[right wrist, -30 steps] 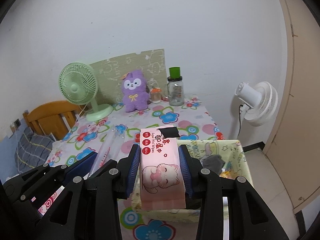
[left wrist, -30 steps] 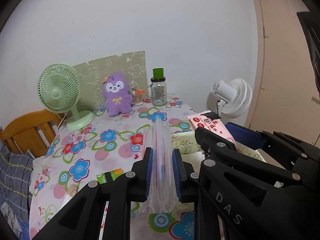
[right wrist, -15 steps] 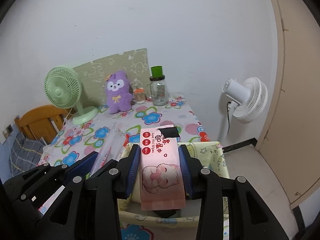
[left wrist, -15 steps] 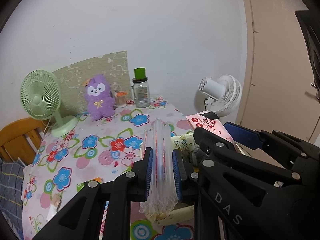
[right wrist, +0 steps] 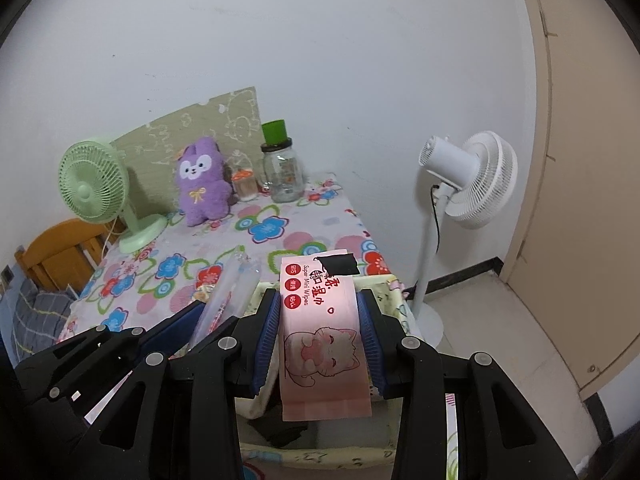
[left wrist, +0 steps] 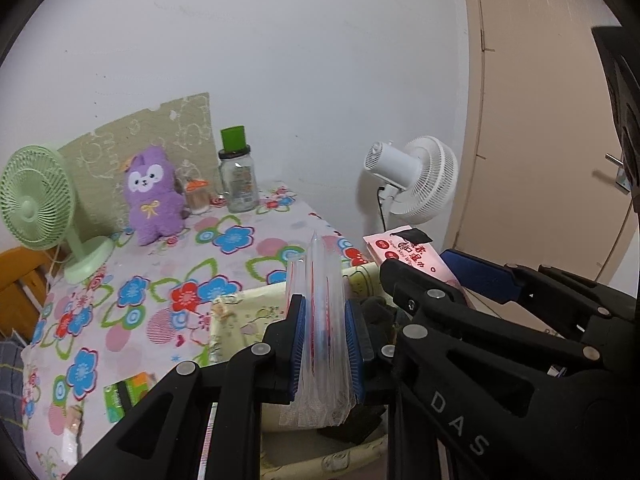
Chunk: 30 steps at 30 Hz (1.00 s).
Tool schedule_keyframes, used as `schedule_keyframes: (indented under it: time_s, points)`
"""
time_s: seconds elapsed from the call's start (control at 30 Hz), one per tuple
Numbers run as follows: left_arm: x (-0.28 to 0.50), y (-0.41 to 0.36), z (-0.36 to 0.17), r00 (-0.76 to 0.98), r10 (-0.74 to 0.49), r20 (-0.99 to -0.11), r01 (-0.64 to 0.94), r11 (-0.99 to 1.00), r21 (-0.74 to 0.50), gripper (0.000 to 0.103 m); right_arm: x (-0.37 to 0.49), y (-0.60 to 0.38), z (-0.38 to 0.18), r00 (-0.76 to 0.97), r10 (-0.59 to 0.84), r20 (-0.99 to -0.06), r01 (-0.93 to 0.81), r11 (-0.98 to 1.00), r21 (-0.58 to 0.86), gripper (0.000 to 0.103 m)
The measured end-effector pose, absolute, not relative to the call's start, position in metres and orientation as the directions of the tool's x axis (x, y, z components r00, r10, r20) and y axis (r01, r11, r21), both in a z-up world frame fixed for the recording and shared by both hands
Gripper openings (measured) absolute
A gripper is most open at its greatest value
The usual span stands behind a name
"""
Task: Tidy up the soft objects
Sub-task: 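Lower the clear bag and pink packet into the box and open both tools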
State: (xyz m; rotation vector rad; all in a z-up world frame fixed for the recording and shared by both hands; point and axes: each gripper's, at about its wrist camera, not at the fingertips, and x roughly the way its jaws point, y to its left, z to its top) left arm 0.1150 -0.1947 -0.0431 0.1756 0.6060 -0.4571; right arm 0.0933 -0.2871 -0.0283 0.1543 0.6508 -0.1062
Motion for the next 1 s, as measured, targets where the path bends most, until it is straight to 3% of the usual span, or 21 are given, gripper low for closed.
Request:
schedule_keyframes:
  time_s: [0.23, 0.33, 0.4, 0.6, 1.0]
  points:
    - [0.126, -0.205, -0.058, 0.697, -0.371, -0.614, 0.477, 0.879, 0.009, 0.025, 0.101, -0.297, -0.043, 0.767, -0.061, -0.638, 0.166, 0.98, 0.107, 0.043]
    - [0.129, -0.205, -0.064, 0.699, -0.352, -0.623, 0.465, 0.885, 0.022, 0.04, 0.104, -0.298, -0.049, 0.756, -0.061, -0.652, 0.171, 0.98, 0.106, 0.043]
    - [0.13, -0.205, -0.066, 0.719, -0.312, -0.622, 0.441, 0.895, 0.061, 0.057, 0.106, -0.298, -0.053, 0.749, -0.059, -0.66, 0.172, 0.979, 0.107, 0.043]
    - [0.131, -0.196, -0.067, 0.736, -0.271, -0.62, 0.413, 0.906, 0.094, 0.079, 0.111, -0.289, -0.056, 0.745, -0.038, -0.666, 0.15, 0.982, 0.111, 0.043]
    - [0.135, -0.173, -0.075, 0.733, -0.209, -0.648, 0.368, 0.922, 0.12, 0.087, 0.122, -0.266, -0.068, 0.723, -0.004, -0.691, 0.112, 0.988, 0.111, 0.043]
